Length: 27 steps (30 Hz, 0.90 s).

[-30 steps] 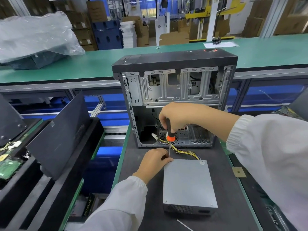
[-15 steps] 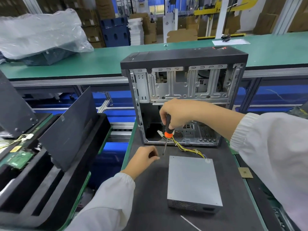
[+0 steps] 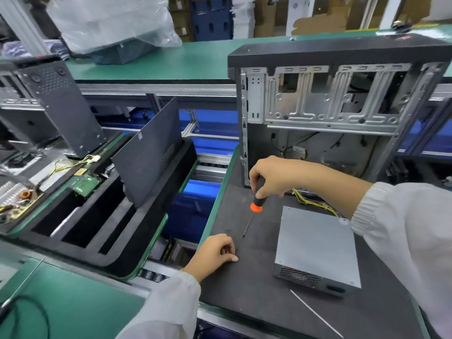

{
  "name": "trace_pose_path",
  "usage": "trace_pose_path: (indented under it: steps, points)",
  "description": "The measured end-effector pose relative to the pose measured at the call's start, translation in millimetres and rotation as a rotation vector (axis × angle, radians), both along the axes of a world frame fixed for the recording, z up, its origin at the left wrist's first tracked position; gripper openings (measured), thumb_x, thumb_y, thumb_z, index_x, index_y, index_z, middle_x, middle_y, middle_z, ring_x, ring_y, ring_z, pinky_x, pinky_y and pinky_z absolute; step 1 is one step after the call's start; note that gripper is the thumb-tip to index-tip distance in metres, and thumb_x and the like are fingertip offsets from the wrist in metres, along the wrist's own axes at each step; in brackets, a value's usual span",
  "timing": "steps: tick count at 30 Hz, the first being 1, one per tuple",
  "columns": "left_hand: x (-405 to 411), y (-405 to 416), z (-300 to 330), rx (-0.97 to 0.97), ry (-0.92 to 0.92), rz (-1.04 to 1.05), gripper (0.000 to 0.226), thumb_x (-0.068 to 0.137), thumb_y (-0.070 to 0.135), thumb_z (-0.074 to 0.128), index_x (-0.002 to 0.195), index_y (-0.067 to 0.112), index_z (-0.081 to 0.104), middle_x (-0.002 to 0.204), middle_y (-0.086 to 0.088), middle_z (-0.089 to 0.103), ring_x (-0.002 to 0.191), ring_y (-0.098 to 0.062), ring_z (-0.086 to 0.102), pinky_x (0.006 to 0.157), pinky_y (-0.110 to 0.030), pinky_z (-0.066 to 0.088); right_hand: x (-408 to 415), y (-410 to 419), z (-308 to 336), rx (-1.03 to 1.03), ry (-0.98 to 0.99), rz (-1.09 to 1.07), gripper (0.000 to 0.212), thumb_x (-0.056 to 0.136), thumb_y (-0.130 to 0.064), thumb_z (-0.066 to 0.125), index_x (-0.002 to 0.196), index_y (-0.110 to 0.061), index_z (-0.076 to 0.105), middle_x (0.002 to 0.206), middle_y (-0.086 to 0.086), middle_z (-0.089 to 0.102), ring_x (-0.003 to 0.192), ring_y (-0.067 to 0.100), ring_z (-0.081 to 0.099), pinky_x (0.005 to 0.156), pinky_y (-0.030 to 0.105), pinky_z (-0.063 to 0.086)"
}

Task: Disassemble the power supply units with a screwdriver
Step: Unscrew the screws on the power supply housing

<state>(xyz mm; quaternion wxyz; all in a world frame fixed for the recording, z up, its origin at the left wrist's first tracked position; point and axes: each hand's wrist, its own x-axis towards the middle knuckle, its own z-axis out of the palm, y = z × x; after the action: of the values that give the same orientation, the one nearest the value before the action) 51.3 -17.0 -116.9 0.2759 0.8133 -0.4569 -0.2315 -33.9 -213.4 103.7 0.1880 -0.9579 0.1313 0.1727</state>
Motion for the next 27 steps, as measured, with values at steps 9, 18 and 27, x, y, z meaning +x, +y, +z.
trace_pose_path:
  steps: [9,18,27]
  points:
    - [7,0,10,-0.061,0.159,0.006,0.011,0.080,0.015,0.079,0.077,0.011,0.069,0.072,0.006,0.062,0.064,-0.003,0.055,0.064,-0.014,0.043,-10,-9,2,0.015,-0.074,-0.060,0.010,0.088,-0.022,0.064,0.096,-0.016,0.065,0.085,0.002,0.064,0.042,0.004,0.058,0.040,0.013,0.039]
    - [-3,-50,52,-0.183,0.162,0.141,0.022,0.099,0.020,0.055,0.089,0.009,0.072,0.077,0.000,0.067,0.062,-0.006,0.055,0.067,-0.018,0.046,-64,-45,9,-0.031,-0.420,-0.263,0.017,0.077,-0.038,0.074,0.080,-0.026,0.061,0.078,-0.015,0.051,0.068,0.004,0.051,0.050,0.014,0.031]
    - [-92,-168,98,-0.318,0.063,-0.316,0.023,0.092,0.012,0.065,0.114,0.007,0.067,0.114,-0.004,0.064,0.106,-0.012,0.059,0.093,-0.011,0.042,-141,-87,19,-0.156,-0.528,-0.461,0.016,0.080,-0.029,0.068,0.081,-0.021,0.054,0.066,-0.007,0.054,0.061,0.006,0.049,0.052,0.020,0.033]
